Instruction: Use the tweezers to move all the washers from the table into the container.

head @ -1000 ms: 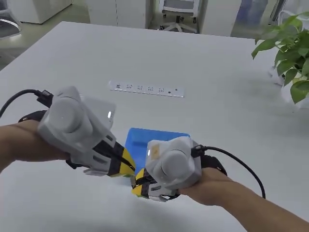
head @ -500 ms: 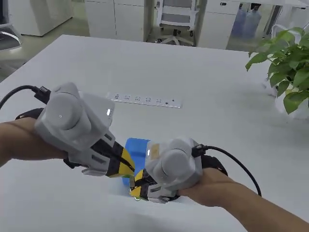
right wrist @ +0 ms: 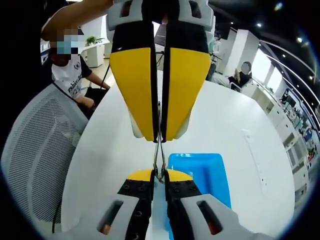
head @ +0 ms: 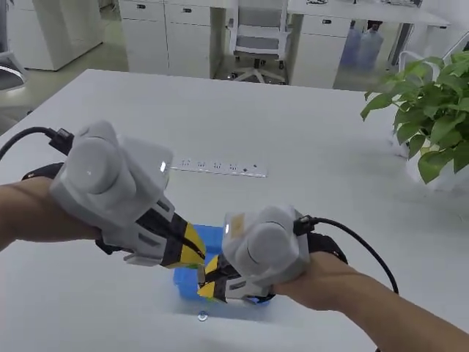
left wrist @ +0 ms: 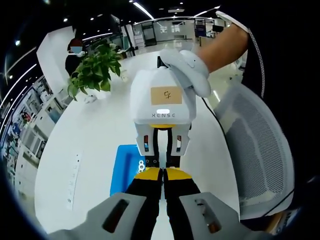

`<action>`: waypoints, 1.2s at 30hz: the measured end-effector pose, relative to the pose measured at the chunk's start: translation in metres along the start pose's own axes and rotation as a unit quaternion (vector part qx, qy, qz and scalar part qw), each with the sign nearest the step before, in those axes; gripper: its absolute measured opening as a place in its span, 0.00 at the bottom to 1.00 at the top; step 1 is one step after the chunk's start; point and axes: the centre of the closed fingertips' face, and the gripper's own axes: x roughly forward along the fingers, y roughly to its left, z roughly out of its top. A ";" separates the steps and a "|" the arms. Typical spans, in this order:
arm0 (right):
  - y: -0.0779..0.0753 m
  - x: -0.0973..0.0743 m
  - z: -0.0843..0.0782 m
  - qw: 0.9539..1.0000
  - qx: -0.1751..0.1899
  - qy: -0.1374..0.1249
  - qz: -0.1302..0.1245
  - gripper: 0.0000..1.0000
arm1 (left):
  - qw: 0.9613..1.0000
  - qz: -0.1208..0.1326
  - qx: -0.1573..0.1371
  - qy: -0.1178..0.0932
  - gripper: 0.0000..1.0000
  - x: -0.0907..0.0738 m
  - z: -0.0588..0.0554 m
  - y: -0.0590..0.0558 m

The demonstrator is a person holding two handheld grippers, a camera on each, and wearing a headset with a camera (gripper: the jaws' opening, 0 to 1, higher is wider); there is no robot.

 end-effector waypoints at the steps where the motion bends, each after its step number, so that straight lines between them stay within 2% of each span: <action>1: -0.002 -0.001 0.000 1.000 0.000 0.000 -0.001 0.10 | 1.000 0.000 0.001 0.000 0.05 0.000 0.001 0.002; 14: -0.031 -0.002 -0.008 1.000 0.007 -0.003 -0.014 0.10 | 1.000 0.006 0.011 -0.004 0.05 0.007 0.002 0.029; 24: -0.046 0.009 -0.023 1.000 0.015 0.000 -0.009 0.10 | 1.000 0.001 0.006 -0.003 0.05 0.021 -0.010 0.045; 36: -0.054 0.026 -0.038 1.000 0.025 0.003 0.004 0.10 | 1.000 -0.009 -0.002 0.005 0.05 0.038 -0.025 0.056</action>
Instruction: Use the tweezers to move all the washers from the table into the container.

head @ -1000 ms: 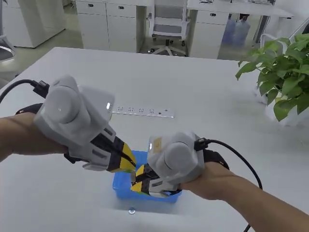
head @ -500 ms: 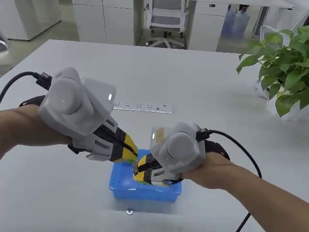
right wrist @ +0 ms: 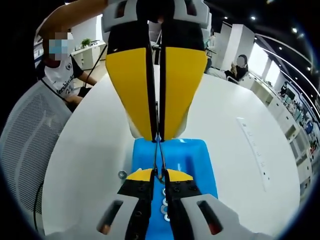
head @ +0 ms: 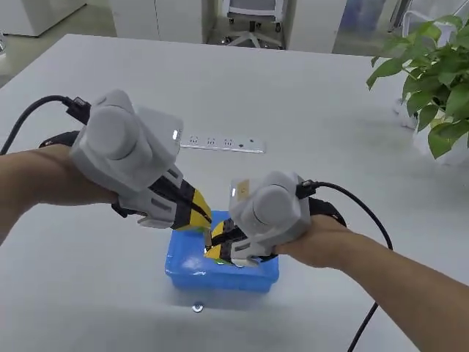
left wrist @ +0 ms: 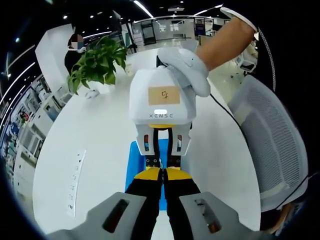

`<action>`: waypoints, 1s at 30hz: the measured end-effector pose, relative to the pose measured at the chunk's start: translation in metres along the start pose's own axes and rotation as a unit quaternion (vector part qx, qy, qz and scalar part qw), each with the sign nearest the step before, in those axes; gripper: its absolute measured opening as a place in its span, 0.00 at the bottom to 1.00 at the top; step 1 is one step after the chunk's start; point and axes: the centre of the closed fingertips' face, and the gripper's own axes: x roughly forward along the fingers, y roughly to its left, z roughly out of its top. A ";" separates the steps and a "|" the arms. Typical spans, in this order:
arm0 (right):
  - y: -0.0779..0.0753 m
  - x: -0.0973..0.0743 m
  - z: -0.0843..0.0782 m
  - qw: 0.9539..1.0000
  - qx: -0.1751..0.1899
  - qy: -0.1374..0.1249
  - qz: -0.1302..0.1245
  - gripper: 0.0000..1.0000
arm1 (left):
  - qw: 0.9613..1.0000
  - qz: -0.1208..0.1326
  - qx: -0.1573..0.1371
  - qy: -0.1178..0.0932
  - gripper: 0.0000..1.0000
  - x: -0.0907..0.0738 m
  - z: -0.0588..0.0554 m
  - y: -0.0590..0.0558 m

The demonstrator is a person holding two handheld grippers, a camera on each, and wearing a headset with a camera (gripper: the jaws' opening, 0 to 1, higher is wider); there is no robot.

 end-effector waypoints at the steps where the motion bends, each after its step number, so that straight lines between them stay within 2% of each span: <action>1: 0.000 0.002 -0.002 1.000 0.001 0.001 0.002 0.10 | 1.000 -0.001 -0.002 0.001 0.05 0.002 -0.002 0.001; 16: -0.005 0.025 -0.019 1.000 0.011 0.015 0.025 0.10 | 1.000 -0.007 -0.024 0.006 0.05 0.019 -0.025 0.010; 23: -0.004 0.030 -0.023 0.999 0.013 0.018 0.031 0.11 | 1.000 -0.011 -0.027 0.008 0.05 0.024 -0.030 0.010; 30: -0.003 0.029 -0.022 0.999 0.011 0.019 0.033 0.11 | 1.000 -0.011 -0.030 0.002 0.05 0.024 -0.028 0.011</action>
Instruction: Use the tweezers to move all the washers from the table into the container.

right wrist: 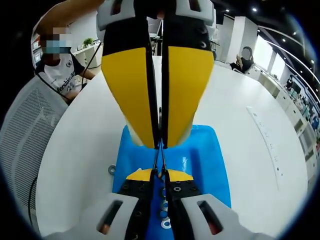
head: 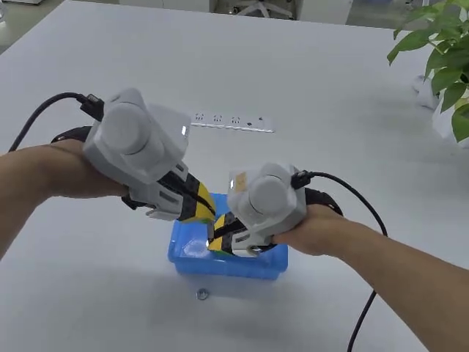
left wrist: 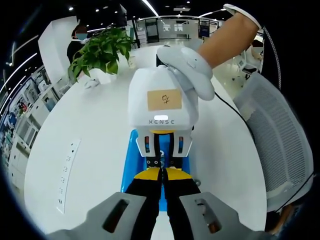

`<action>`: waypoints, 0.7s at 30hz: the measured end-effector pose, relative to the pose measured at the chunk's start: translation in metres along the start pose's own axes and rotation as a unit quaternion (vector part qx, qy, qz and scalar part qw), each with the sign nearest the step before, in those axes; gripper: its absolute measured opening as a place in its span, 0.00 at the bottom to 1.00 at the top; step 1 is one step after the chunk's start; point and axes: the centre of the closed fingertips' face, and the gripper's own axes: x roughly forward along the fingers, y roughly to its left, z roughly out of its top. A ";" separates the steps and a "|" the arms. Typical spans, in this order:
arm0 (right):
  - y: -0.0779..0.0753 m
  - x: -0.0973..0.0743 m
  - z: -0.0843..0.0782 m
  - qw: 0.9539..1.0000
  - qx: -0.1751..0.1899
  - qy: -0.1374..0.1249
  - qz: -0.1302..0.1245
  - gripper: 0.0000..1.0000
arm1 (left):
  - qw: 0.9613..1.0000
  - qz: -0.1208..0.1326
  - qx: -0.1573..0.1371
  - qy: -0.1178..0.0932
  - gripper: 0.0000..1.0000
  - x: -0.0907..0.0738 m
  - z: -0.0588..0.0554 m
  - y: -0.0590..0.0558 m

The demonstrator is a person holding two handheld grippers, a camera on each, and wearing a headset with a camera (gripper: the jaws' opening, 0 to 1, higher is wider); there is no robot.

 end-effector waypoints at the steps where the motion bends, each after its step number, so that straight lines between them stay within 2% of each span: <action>1: 0.000 0.000 0.000 1.000 0.000 0.000 0.000 0.11 | 1.000 0.000 0.000 0.000 0.05 0.000 0.000 0.000; 9: 0.001 -0.002 0.000 1.000 -0.007 0.004 -0.005 0.11 | 1.000 0.000 0.004 0.004 0.05 -0.002 0.001 -0.003; 21: 0.001 -0.013 0.008 1.000 -0.016 0.003 -0.016 0.11 | 1.000 0.007 0.012 -0.001 0.05 -0.012 0.011 -0.006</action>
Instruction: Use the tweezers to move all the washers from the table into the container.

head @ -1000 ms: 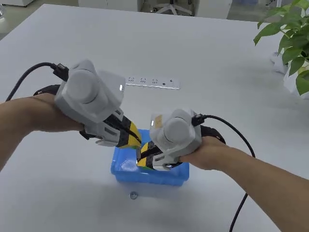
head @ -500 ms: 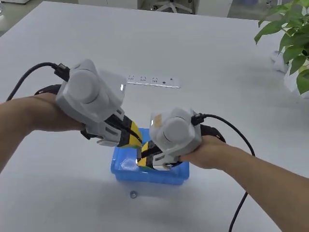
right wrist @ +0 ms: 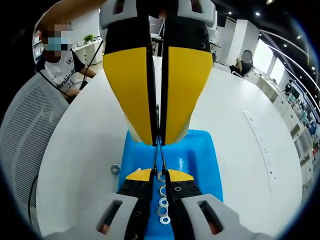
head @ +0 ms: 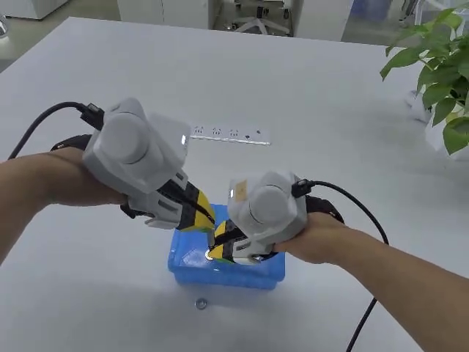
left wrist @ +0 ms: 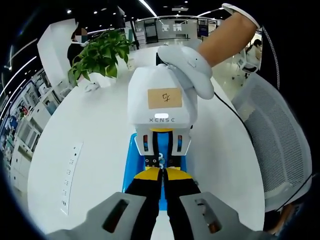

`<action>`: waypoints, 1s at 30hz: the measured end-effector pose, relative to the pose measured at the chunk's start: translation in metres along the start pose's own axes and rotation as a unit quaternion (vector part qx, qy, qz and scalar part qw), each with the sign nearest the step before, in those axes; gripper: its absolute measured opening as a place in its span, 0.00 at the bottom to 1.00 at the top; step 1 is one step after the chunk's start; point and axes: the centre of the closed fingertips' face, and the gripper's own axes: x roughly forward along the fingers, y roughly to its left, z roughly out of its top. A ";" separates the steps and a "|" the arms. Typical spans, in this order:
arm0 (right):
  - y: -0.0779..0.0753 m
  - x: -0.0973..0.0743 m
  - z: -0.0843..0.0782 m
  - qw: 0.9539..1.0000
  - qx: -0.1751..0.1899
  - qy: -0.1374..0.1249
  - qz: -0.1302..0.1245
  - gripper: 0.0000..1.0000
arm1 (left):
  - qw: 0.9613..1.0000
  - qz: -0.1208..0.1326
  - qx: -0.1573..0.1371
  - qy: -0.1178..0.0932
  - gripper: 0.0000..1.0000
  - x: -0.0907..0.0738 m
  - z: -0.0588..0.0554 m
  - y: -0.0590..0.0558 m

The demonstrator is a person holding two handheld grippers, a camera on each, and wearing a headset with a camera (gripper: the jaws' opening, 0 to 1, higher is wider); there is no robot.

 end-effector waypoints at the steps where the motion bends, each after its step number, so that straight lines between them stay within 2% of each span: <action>1: 0.000 -0.001 0.001 1.000 -0.001 0.000 -0.002 0.11 | 1.000 0.001 0.002 0.000 0.05 -0.001 0.001 0.000; 17: 0.006 -0.022 0.018 1.000 -0.013 -0.006 -0.022 0.11 | 1.000 0.013 0.017 -0.002 0.05 -0.019 0.019 -0.010; 30: 0.023 -0.035 0.031 0.999 -0.024 -0.009 -0.034 0.11 | 0.999 0.019 0.027 0.001 0.05 -0.033 0.030 -0.029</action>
